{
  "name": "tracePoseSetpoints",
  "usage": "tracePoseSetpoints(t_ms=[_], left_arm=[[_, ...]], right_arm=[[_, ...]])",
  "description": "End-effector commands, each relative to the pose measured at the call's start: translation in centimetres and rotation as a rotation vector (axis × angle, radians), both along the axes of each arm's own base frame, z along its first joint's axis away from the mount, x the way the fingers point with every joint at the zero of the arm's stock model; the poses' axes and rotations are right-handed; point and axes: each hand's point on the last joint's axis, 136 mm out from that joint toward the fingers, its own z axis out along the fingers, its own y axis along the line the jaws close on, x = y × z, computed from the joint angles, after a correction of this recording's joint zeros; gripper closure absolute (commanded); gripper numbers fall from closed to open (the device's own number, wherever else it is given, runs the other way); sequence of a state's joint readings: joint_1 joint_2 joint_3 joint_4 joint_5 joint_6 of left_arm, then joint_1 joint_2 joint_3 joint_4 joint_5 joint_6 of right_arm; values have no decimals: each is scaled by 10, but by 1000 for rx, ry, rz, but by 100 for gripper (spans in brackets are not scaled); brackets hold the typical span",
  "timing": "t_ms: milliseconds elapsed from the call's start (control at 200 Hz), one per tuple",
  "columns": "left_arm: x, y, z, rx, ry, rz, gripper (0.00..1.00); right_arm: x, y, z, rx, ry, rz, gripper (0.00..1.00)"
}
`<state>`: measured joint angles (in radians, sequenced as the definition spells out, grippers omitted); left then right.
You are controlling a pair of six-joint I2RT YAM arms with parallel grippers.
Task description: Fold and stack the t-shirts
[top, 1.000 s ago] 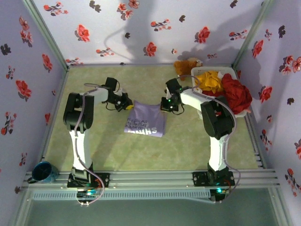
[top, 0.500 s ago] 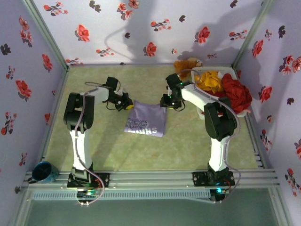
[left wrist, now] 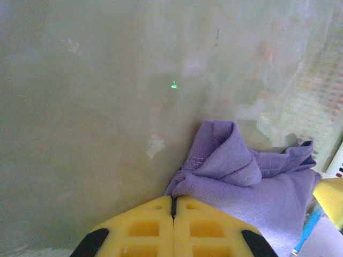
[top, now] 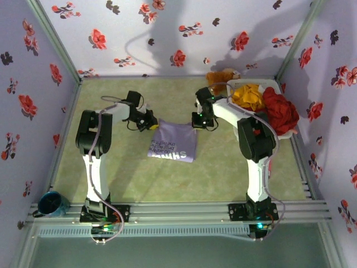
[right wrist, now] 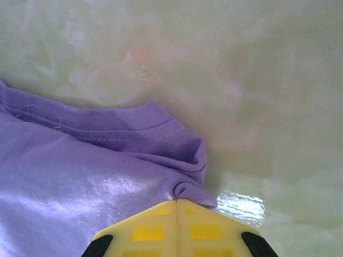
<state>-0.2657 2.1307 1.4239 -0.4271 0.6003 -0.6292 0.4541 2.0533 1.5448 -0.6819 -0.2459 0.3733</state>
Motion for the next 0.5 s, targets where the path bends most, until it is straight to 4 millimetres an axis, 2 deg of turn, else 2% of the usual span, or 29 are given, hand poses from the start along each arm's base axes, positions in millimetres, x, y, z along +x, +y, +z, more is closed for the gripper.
tracePoseSetpoints(t_ms=[0,95,210,275,495], left_arm=[[-36,21,-34,150,119,-26,100],[-40,22,-36,163,123,-41,100],[-45,24,-39,177,133,-55,100],[-48,25,-41,181,139,-61,100],[-53,24,-48,182,151,-72,100]], right_arm=[[-4,2,44,13,-113,33,100],[-2,8,63,35,-170,49,100],[6,12,63,39,-190,54,100],[13,16,53,56,-171,53,100],[40,27,-8,85,-35,24,100]])
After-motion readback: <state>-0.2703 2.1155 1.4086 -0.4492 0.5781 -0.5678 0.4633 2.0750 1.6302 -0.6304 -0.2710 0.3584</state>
